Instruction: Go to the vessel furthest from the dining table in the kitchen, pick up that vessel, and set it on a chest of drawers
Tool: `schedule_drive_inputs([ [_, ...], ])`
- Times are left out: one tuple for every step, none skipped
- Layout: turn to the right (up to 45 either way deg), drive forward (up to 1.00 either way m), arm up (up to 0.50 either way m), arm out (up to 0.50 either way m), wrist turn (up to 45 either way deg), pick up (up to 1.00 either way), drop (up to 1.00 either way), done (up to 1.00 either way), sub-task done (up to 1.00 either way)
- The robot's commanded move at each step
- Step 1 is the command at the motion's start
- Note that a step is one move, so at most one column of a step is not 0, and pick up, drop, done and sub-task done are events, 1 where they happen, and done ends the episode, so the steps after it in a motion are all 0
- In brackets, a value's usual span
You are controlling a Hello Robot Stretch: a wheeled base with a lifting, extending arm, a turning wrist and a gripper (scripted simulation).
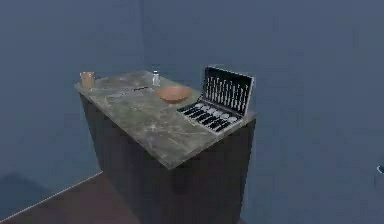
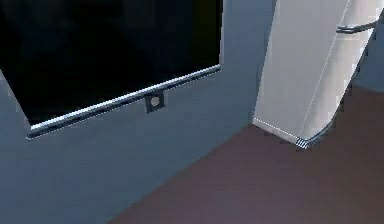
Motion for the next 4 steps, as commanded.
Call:
schedule_drive_inputs([
  [-39.0, 0.0, 0.0, 0.0, 0.0, 0.0, 0.0, 0.0, 0.0],
  [0.0, 0.35, 0.0, 0.0, 0.0, 0.0, 0.0, 0.0, 0.0],
  [-45.0, 0.0, 0.0, 0.0, 0.0, 0.0, 0.0, 0.0, 0.0],
  [-27.0, 0.0, 0.0, 0.0, 0.0, 0.0, 0.0, 0.0, 0.0],
])
